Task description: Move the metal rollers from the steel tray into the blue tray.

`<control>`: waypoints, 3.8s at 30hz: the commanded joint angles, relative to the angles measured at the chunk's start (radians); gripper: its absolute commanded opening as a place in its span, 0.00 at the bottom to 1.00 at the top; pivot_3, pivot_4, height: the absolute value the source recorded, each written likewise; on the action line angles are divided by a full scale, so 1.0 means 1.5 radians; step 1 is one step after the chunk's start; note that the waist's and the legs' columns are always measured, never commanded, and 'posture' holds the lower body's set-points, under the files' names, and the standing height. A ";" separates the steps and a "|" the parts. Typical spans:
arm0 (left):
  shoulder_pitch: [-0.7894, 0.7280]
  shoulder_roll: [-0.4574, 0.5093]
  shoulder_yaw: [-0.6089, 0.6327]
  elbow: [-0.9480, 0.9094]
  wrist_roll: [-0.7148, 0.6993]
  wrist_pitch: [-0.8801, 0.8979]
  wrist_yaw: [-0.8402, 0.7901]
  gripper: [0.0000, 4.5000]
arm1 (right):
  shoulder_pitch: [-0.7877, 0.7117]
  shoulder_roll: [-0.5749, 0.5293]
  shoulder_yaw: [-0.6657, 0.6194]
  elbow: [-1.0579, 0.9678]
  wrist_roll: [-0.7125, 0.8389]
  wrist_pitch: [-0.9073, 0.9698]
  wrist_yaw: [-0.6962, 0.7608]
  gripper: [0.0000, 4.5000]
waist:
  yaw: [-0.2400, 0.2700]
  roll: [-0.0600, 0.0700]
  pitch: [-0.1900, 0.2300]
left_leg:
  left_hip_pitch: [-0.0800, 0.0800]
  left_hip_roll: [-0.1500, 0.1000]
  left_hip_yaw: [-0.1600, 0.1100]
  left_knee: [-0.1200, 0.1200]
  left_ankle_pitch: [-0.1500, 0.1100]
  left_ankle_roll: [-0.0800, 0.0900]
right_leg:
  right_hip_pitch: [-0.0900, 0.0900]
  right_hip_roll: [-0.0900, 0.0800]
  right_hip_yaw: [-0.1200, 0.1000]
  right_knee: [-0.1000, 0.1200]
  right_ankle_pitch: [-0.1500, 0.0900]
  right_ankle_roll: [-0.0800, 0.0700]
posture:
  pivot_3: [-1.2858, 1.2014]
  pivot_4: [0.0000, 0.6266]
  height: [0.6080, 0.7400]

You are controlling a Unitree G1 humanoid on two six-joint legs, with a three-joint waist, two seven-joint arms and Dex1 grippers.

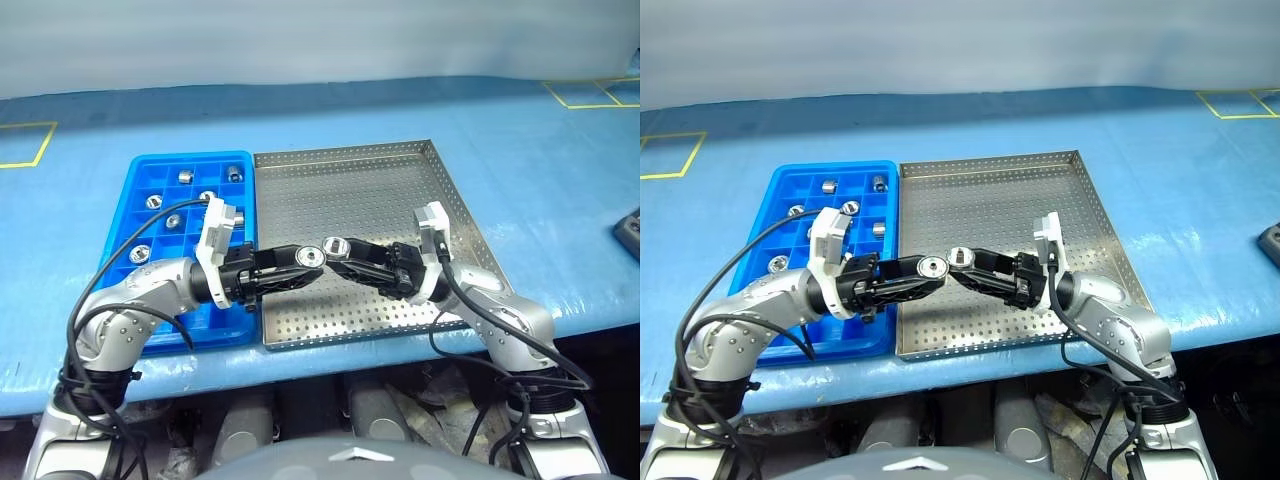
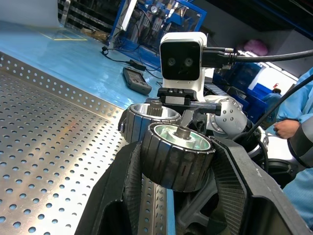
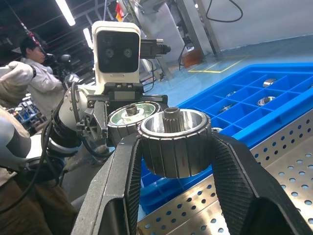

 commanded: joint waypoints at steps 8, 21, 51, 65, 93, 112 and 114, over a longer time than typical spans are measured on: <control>0.003 0.027 -0.019 -0.043 0.065 -0.035 0.002 0.41 | -0.019 0.027 -0.042 0.014 0.045 0.023 -0.038 0.39 | 0.000 0.000 0.000 | 0.000 0.000 0.000 0.000 0.000 0.000 | 0.000 0.000 0.000 0.000 0.000 0.000 | 0.45 0.24 1.00; 0.004 0.068 -0.132 -0.055 0.369 -0.235 0.028 0.41 | -0.043 0.079 -0.109 0.050 0.113 0.090 -0.157 0.39 | 0.001 0.000 0.000 | 0.000 0.000 0.000 -0.001 0.000 0.000 | -0.001 0.000 0.001 0.000 0.000 0.000 | 0.45 0.24 1.00; 0.109 -0.035 0.122 -0.345 0.234 0.299 0.406 0.41 | -0.056 -0.113 0.053 0.033 -0.312 -0.153 -0.069 0.39 | 0.008 -0.001 0.001 | 0.000 0.000 0.000 0.000 0.000 0.000 | 0.000 0.000 0.001 0.000 0.002 0.004 | 0.48 0.24 1.00; 0.228 -0.084 0.213 -0.430 0.252 0.412 0.496 0.41 | -0.082 -0.071 0.072 0.074 -0.338 -0.164 -0.058 0.39 | 0.037 -0.001 0.001 | 0.000 -0.001 -0.001 0.000 0.000 -0.001 | 0.000 -0.001 0.000 0.000 0.000 0.000 | 0.51 0.24 1.00; 0.321 -0.046 0.204 -0.431 0.170 0.003 0.293 0.99 | -0.159 0.025 0.125 0.037 -0.313 -0.104 -0.058 0.39 | 0.036 -0.001 0.001 | 0.001 0.001 0.000 -0.001 0.001 -0.003 | 0.000 -0.002 -0.003 0.000 0.000 -0.005 | 0.51 0.24 1.00; 0.606 0.044 0.168 -0.431 0.306 -0.171 0.330 0.99 | -0.324 0.189 0.288 0.307 -0.407 -0.137 0.001 0.39 | 0.058 -0.001 0.001 | 0.000 0.004 -0.002 -0.002 0.002 -0.004 | -0.001 0.000 -0.007 0.000 -0.001 -0.007 | 0.59 0.24 1.00; 0.632 0.043 0.176 -0.431 0.307 -0.194 0.334 0.99 | -0.335 0.198 0.283 0.337 -0.412 -0.148 0.003 0.39 | 0.065 -0.001 0.001 | 0.000 0.004 -0.002 -0.002 0.002 -0.004 | -0.001 0.000 -0.007 0.000 -0.001 -0.007 | 0.59 0.24 1.00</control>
